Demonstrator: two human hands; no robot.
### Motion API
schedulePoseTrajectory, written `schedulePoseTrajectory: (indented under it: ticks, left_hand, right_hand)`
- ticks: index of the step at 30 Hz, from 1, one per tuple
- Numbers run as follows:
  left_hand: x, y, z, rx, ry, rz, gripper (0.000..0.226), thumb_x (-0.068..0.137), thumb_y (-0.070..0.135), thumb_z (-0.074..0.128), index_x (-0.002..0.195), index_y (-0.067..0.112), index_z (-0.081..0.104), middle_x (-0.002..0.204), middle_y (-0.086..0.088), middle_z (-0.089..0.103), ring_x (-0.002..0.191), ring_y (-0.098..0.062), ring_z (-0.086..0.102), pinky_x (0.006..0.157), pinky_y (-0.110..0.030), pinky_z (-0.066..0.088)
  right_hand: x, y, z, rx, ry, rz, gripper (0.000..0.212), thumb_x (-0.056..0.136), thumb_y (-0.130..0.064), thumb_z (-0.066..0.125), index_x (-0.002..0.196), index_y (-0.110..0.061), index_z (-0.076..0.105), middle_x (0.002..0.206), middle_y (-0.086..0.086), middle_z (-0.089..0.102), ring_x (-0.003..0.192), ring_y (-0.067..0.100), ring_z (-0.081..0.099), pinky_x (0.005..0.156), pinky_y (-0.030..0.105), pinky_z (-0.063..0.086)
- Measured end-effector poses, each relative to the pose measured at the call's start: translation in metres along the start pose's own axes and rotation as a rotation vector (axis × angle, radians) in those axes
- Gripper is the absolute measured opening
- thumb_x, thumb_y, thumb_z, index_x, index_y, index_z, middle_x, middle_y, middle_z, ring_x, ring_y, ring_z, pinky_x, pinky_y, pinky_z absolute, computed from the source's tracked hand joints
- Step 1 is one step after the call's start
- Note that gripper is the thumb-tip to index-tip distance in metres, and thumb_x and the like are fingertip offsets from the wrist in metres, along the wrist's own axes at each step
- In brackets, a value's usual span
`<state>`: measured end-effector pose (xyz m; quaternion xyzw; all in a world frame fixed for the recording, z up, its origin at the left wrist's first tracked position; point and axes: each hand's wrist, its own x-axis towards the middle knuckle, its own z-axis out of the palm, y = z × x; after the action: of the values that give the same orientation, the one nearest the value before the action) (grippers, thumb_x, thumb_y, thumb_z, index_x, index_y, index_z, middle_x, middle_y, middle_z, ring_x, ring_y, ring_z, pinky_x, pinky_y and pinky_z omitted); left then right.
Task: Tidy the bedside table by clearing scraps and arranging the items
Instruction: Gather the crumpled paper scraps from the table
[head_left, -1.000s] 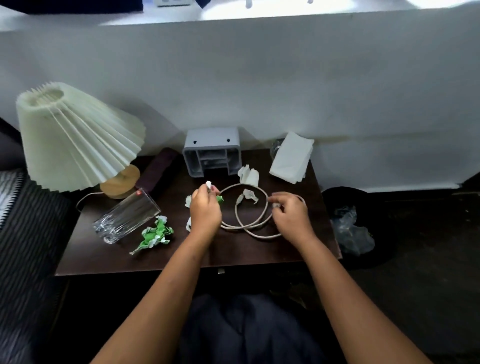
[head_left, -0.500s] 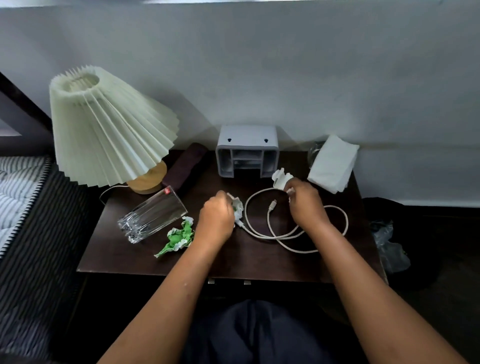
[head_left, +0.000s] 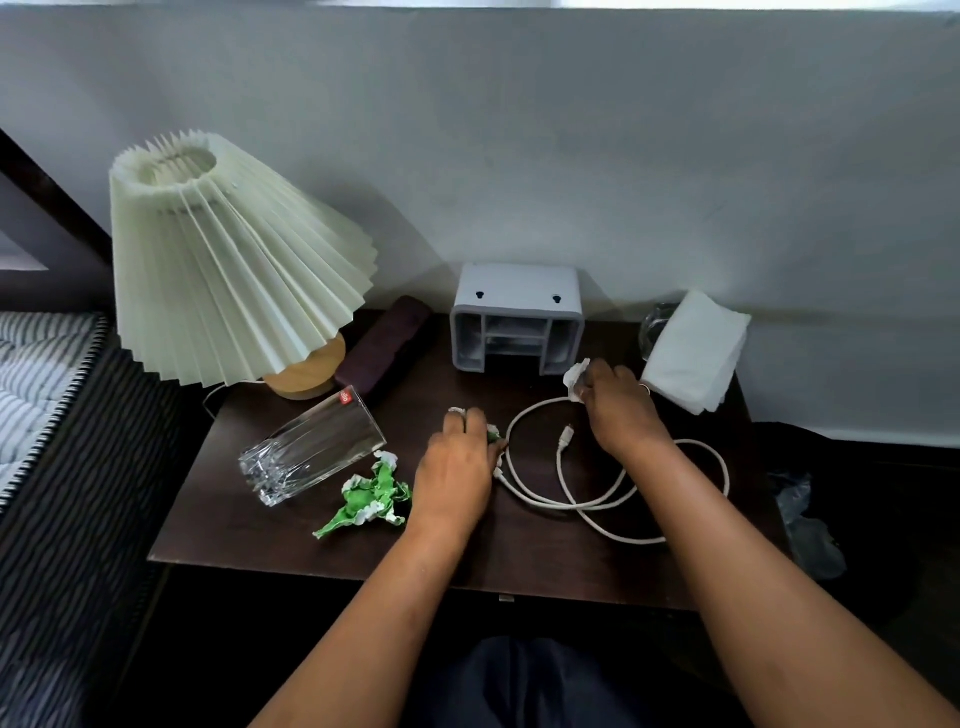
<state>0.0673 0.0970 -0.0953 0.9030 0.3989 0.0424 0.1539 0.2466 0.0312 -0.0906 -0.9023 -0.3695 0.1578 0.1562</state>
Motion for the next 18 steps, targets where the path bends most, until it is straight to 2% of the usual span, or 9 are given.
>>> schedulePoseTrajectory:
  ticks: [4, 7, 9, 12, 14, 15, 18]
  left_hand:
    - [-0.004, 0.001, -0.003, -0.021, 0.038, 0.031, 0.030, 0.093, 0.029, 0.047, 0.102, 0.001, 0.054, 0.112, -0.019, 0.047, 0.084, -0.037, 0.059, 0.070, -0.042, 0.049]
    - [-0.006, 0.005, -0.014, -0.112, 0.024, 0.002, 0.020, 0.092, 0.019, 0.048, 0.099, 0.001, 0.056, 0.118, -0.017, 0.041, 0.087, -0.036, 0.057, 0.076, -0.041, 0.045]
    - [-0.005, 0.013, -0.033, -0.278, 0.105, -0.022, 0.011, 0.087, 0.012, 0.053, 0.089, 0.001, 0.057, 0.108, -0.014, 0.047, 0.086, -0.035, 0.057, 0.073, -0.039, 0.042]
    - [-0.001, 0.020, -0.061, -0.449, 0.192, -0.088, 0.013, 0.084, 0.011, 0.056, 0.072, 0.006, 0.053, 0.078, -0.009, 0.055, 0.076, -0.029, 0.056, 0.063, -0.027, 0.031]
    - [-0.001, 0.016, -0.077, -0.599, 0.217, -0.177, 0.018, 0.084, 0.015, 0.060, 0.068, 0.008, 0.054, 0.063, -0.003, 0.054, 0.067, -0.024, 0.052, 0.057, -0.024, 0.026]
    - [-0.004, 0.011, -0.084, -0.657, 0.234, -0.232, 0.022, 0.084, 0.015, 0.061, 0.066, 0.011, 0.051, 0.059, 0.001, 0.050, 0.064, -0.020, 0.048, 0.055, -0.024, 0.024]
    - [-0.018, -0.012, -0.092, -0.838, 0.255, -0.407, 0.015, 0.088, 0.014, 0.059, 0.076, 0.014, 0.048, 0.065, 0.004, 0.051, 0.057, -0.007, 0.048, 0.054, -0.020, 0.032]
  right_hand:
    - [0.003, -0.002, -0.002, -0.017, -0.011, 0.001, 0.025, 0.094, -0.014, 0.040, 0.112, 0.000, 0.050, 0.116, 0.025, 0.051, 0.106, 0.042, 0.052, 0.085, 0.039, 0.042]
    - [-0.001, -0.005, -0.008, 0.070, 0.108, -0.011, 0.019, 0.094, -0.017, 0.043, 0.088, -0.002, 0.053, 0.097, 0.027, 0.057, 0.093, 0.038, 0.055, 0.069, 0.035, 0.034]
    - [-0.010, -0.009, -0.015, 0.184, 0.248, -0.009, 0.021, 0.091, -0.016, 0.049, 0.073, -0.006, 0.047, 0.076, 0.020, 0.053, 0.075, 0.032, 0.052, 0.062, 0.029, 0.027]
    - [-0.023, -0.020, -0.023, 0.391, 0.392, 0.036, 0.016, 0.082, -0.005, 0.052, 0.067, -0.002, 0.047, 0.063, 0.011, 0.046, 0.057, 0.022, 0.039, 0.054, 0.031, 0.019]
    - [-0.031, -0.037, -0.023, 0.582, 0.389, 0.122, 0.018, 0.076, -0.001, 0.049, 0.063, -0.011, 0.043, 0.060, 0.005, 0.040, 0.054, 0.017, 0.034, 0.051, 0.026, 0.026]
    - [-0.035, -0.048, -0.021, 0.754, 0.374, 0.179, 0.022, 0.074, -0.002, 0.048, 0.061, -0.017, 0.040, 0.060, 0.002, 0.039, 0.056, 0.017, 0.035, 0.054, 0.024, 0.033]
    - [-0.048, -0.078, -0.016, 1.338, 0.249, 0.327, 0.033, 0.077, 0.009, 0.040, 0.066, -0.022, 0.038, 0.074, 0.003, 0.042, 0.068, 0.016, 0.048, 0.060, 0.035, 0.057]
